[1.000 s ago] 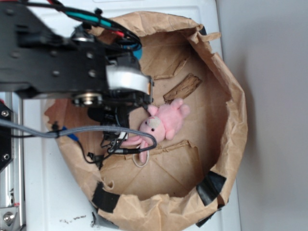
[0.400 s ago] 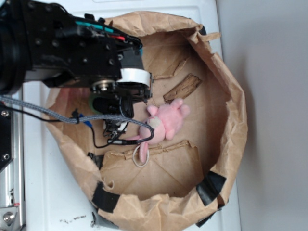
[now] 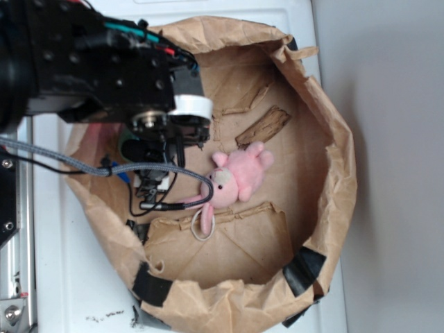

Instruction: Grab the green ball.

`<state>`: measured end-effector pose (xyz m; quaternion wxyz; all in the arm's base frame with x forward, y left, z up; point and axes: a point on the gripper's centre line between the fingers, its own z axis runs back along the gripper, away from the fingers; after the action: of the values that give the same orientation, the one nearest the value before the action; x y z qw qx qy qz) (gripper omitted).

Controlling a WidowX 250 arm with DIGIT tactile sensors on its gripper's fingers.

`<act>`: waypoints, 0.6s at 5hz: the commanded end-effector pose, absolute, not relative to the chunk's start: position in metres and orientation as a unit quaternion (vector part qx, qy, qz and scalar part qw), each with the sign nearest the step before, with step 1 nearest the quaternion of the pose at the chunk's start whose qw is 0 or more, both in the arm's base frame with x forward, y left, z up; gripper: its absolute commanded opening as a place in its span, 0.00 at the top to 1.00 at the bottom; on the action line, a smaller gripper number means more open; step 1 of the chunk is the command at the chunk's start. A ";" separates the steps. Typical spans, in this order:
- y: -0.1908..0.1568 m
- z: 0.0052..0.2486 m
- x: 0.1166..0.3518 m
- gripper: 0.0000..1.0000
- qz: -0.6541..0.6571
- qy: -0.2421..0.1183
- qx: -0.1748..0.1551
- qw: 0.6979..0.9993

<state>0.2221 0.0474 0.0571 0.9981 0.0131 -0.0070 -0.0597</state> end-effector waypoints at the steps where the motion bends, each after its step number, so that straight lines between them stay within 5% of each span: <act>1: 0.060 0.086 0.223 0.00 -0.050 -0.006 0.001 0.999; 3: 0.058 0.066 0.222 0.00 -0.045 -0.024 -0.013 0.999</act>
<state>0.2194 0.0500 0.0588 0.9982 -0.0195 -0.0098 -0.0562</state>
